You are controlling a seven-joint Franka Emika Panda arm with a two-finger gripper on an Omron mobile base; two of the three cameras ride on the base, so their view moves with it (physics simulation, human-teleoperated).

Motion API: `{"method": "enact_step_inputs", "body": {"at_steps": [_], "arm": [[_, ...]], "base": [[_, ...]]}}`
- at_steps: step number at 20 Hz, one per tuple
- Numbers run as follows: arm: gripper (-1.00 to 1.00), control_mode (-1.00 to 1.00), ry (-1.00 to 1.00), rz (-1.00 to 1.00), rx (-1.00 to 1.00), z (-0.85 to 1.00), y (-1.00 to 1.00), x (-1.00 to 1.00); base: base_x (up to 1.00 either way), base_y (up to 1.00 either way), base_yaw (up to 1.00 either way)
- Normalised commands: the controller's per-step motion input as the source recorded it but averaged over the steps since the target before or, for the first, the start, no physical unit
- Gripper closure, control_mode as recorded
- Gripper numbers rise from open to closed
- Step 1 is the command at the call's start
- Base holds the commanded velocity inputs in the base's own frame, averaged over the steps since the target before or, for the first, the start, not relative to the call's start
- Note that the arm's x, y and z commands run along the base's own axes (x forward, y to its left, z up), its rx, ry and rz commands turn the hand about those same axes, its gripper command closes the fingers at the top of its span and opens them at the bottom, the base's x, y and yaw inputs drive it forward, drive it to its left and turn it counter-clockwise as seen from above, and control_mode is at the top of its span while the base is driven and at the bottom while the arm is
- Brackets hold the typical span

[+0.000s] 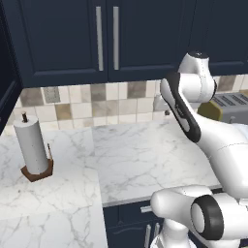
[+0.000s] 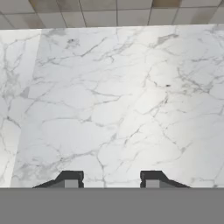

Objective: Open the cabinet and setup a tea strainer by placing it in the bowl upright.

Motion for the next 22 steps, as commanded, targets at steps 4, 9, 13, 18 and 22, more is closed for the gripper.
{"method": "enact_step_inputs", "body": {"at_steps": [4, 9, 13, 18, 22], "arm": [[-1.00, -1.00, -0.03, 0.00, 0.00, -0.01, 0.09, -0.01], [-1.00, -1.00, -0.29, 0.00, -0.09, 0.27, 0.69, -0.04], [-1.00, -1.00, -0.23, 0.00, -0.25, 0.68, 0.48, -0.02], [-1.00, -1.00, -0.35, 0.00, -0.14, 0.96, 0.30, 0.00], [-1.00, -1.00, -0.29, 0.00, 0.00, 0.99, 0.24, -0.04]], "base": [[0.00, 0.00, 0.00], [0.00, 0.00, 0.00], [0.00, 0.00, 0.00], [0.00, 0.00, 0.00], [0.00, 0.00, 0.00]]}}
